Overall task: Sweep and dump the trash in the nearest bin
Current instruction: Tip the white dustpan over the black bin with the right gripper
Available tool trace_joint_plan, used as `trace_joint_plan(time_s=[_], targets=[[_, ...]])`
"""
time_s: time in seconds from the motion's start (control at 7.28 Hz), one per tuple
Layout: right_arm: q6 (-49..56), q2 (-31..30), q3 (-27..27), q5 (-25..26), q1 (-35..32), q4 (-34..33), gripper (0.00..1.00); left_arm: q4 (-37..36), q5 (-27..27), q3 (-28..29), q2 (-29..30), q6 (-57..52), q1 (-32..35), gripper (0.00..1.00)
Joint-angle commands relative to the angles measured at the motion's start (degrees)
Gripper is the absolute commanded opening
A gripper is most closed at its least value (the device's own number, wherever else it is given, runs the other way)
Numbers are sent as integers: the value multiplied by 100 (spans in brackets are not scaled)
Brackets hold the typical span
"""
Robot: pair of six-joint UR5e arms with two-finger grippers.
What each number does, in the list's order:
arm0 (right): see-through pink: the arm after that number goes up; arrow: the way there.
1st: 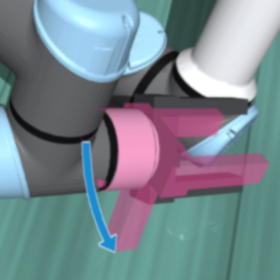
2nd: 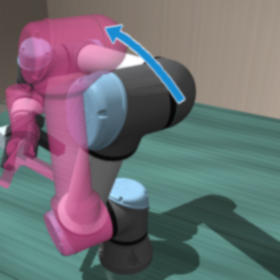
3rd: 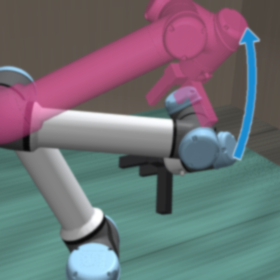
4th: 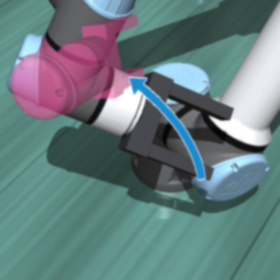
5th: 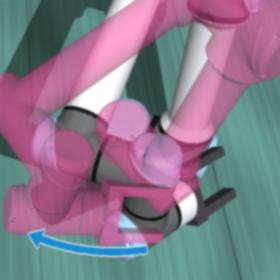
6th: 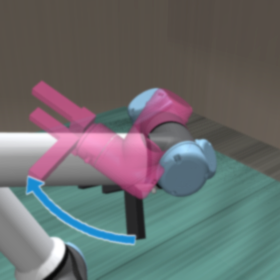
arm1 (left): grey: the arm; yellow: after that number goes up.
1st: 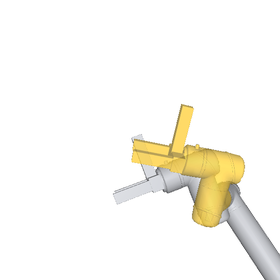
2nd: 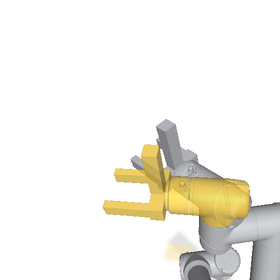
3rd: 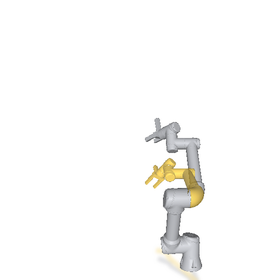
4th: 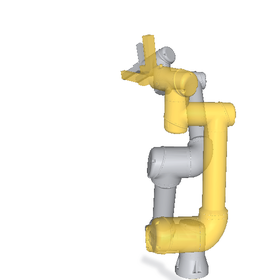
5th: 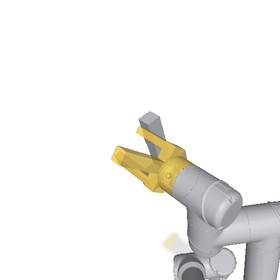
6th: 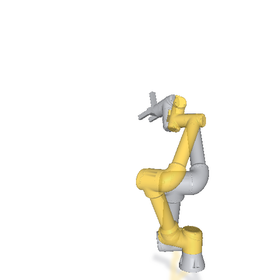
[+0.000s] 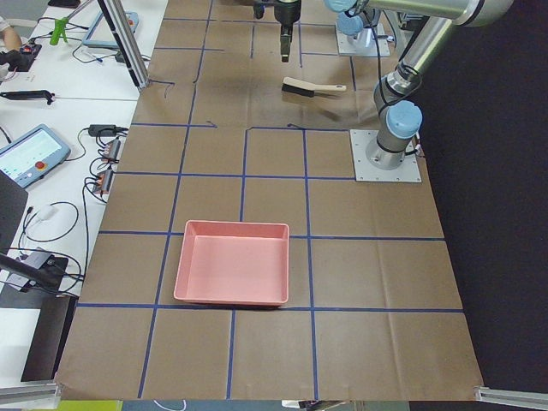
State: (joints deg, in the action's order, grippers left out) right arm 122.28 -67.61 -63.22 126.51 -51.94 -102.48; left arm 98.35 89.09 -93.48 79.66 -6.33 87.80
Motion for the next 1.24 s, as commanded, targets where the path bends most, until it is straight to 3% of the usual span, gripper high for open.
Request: trace_joint_plan(time_s=[0.0,0.41,0.69,1.1], targets=[[-116,-208,-14,-1263,-141,735,2,0,4,5,-3,0,0,100],[-1149,-226,-15,-2689,-281,1316,2,9,223,14,5,9,0,100],[-3122,-200,-23,-3393,-701,1871,2,9,206,-12,-3,35,0,100],[-5453,-209,-391,-3589,-1782,1838,1,9,171,-21,23,97,0,100]])
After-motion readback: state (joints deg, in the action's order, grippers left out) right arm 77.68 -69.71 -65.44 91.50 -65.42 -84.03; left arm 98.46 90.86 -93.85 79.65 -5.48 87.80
